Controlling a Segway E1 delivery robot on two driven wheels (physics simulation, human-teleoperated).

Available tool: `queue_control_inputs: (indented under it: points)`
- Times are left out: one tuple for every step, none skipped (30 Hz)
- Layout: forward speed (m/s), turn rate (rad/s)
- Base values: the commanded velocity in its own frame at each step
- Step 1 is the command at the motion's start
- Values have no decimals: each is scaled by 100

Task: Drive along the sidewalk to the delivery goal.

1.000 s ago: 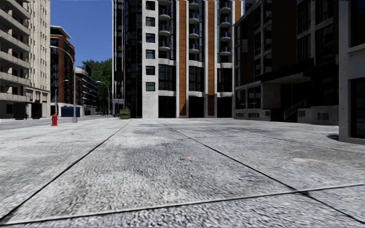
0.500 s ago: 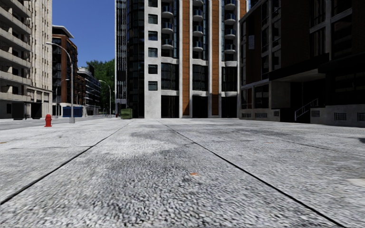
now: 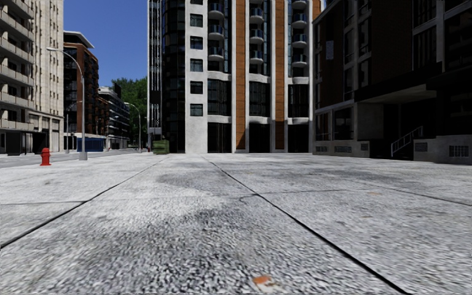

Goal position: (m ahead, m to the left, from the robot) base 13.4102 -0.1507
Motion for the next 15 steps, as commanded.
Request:
queue_control_inputs:
  points:
    - [200, 0]
    - [200, 0]
    - [200, 0]
    - [200, 0]
    - [200, 0]
    - [200, 0]
    - [200, 0]
    - [200, 0]
    - [200, 0]
    - [200, 0]
    - [200, 0]
    - [200, 0]
    - [200, 0]
    - [200, 0]
    - [200, 0]
